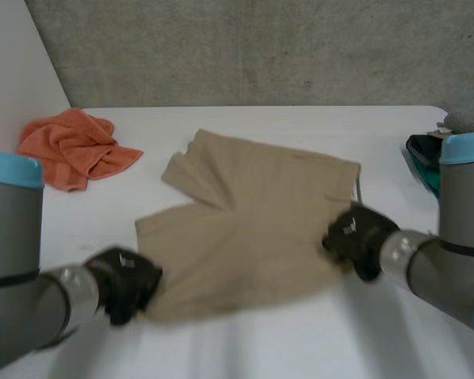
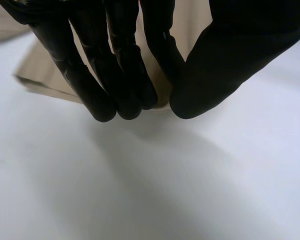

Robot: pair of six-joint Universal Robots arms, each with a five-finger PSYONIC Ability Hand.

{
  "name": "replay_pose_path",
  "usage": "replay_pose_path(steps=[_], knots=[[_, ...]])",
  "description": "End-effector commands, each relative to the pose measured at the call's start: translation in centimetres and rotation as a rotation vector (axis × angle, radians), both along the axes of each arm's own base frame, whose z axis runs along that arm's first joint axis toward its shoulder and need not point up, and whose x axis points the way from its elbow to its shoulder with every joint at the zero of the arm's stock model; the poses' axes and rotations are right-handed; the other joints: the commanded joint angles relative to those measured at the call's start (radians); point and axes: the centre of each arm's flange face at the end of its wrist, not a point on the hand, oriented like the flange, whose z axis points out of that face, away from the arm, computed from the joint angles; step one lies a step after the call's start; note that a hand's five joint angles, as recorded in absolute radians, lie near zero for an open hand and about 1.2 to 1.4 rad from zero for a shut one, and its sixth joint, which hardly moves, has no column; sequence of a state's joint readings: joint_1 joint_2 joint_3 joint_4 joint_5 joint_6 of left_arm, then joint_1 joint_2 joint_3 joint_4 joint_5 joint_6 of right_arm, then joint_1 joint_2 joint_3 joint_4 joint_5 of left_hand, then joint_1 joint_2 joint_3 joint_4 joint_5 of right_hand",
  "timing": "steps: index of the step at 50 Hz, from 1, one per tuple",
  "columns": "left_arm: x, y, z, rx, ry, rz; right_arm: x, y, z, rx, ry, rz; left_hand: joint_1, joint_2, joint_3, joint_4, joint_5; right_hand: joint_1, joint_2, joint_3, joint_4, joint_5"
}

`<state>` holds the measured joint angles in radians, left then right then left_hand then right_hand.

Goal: Fold the laundry.

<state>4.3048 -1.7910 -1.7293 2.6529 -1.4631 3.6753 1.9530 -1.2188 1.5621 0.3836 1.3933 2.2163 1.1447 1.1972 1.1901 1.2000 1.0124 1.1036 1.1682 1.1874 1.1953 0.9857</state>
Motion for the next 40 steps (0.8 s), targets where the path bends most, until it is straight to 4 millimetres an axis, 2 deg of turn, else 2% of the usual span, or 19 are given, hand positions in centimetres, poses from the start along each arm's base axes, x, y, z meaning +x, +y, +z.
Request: replay_pose_path(steps=[1, 3, 6, 10, 11, 14, 15, 18, 19, 22, 25, 26, 27, 29, 30, 34, 40], knots=[[0.4, 5.8, 0.8, 0.151, -0.063, -0.158, -3.1, 4.4, 0.9, 0.236, 0.193, 0.090, 0.252, 0.199, 0.206, 0.196, 0.209, 0.293, 0.228, 0.209, 0.201, 0.236], [0.2, 6.3, 1.2, 0.152, -0.070, -0.174, -3.3, 4.6, 0.9, 0.238, 0.193, 0.115, 0.252, 0.199, 0.206, 0.196, 0.209, 0.293, 0.228, 0.209, 0.201, 0.236], [0.0, 5.7, 1.6, 0.111, -0.069, -0.174, -3.1, 4.3, 0.8, 0.220, 0.170, 0.111, 0.252, 0.199, 0.206, 0.196, 0.209, 0.293, 0.228, 0.209, 0.201, 0.236], [-0.4, 2.2, 2.6, -0.036, -0.052, -0.106, -2.7, 3.3, 0.1, 0.182, 0.105, 0.045, 0.252, 0.199, 0.206, 0.196, 0.209, 0.293, 0.228, 0.209, 0.201, 0.236], [-0.4, 0.7, 3.0, -0.090, -0.044, -0.072, -2.5, 3.0, 0.0, 0.167, 0.082, 0.021, 0.223, 0.170, 0.177, 0.168, 0.181, 0.293, 0.228, 0.209, 0.201, 0.236], [-0.5, -1.1, 3.7, -0.158, -0.022, -0.043, -2.2, 2.6, -0.1, 0.143, 0.049, -0.006, 0.252, 0.199, 0.206, 0.196, 0.209, 0.293, 0.228, 0.209, 0.201, 0.236], [-0.8, -2.2, 4.3, -0.200, 0.003, -0.035, -2.0, 2.2, 0.1, 0.115, 0.024, -0.023, 0.252, 0.199, 0.206, 0.196, 0.209, 0.293, 0.228, 0.209, 0.201, 0.236], [-1.6, -3.6, 5.0, -0.254, 0.039, -0.042, -1.6, 1.0, 0.6, 0.052, -0.019, -0.055, 0.252, 0.199, 0.206, 0.196, 0.209, 0.293, 0.228, 0.209, 0.201, 0.236], [-2.3, -4.9, 5.1, -0.286, 0.059, -0.049, -1.3, 0.1, 1.0, 0.007, -0.057, -0.091, 0.252, 0.199, 0.206, 0.196, 0.209, 0.293, 0.228, 0.209, 0.201, 0.236], [-3.7, -6.9, 4.9, -0.332, 0.087, -0.062, -1.1, -1.5, 1.3, -0.055, -0.111, -0.163, 0.252, 0.199, 0.206, 0.196, 0.209, 0.293, 0.228, 0.209, 0.201, 0.236], [-6.1, -9.8, 4.7, -0.409, 0.122, -0.061, -0.7, -3.9, 1.5, -0.147, -0.168, -0.256, 0.252, 0.199, 0.206, 0.196, 0.209, 0.293, 0.228, 0.209, 0.201, 0.236], [-7.3, -11.6, 4.6, -0.462, 0.139, -0.044, -0.6, -4.7, 1.4, -0.179, -0.182, -0.276, 0.252, 0.199, 0.206, 0.196, 0.209, 0.293, 0.228, 0.209, 0.201, 0.236], [-7.8, -12.5, 4.6, -0.495, 0.145, -0.035, -0.3, -6.2, 1.2, -0.242, -0.197, -0.310, 0.252, 0.199, 0.206, 0.196, 0.209, 0.293, 0.228, 0.209, 0.201, 0.236], [-8.8, -14.3, 4.8, -0.557, 0.155, -0.006, -0.1, -7.7, 0.8, -0.305, -0.204, -0.336, 0.252, 0.199, 0.206, 0.196, 0.209, 0.293, 0.228, 0.209, 0.201, 0.236], [-9.8, -15.8, 4.8, -0.612, 0.165, 0.023, 0.3, -9.1, 0.3, -0.361, -0.206, -0.345, 0.252, 0.199, 0.206, 0.196, 0.209, 0.293, 0.228, 0.209, 0.201, 0.236], [-11.9, -19.1, 4.1, -0.735, 0.176, 0.061, 1.3, -12.1, -1.3, -0.487, -0.193, -0.346, 0.252, 0.199, 0.206, 0.196, 0.209, 0.293, 0.228, 0.209, 0.201, 0.236], [-13.9, -21.5, 2.5, -0.838, 0.181, 0.032, 2.3, -15.0, -2.9, -0.651, -0.141, -0.332, 0.252, 0.199, 0.206, 0.196, 0.209, 0.293, 0.228, 0.209, 0.201, 0.236]])
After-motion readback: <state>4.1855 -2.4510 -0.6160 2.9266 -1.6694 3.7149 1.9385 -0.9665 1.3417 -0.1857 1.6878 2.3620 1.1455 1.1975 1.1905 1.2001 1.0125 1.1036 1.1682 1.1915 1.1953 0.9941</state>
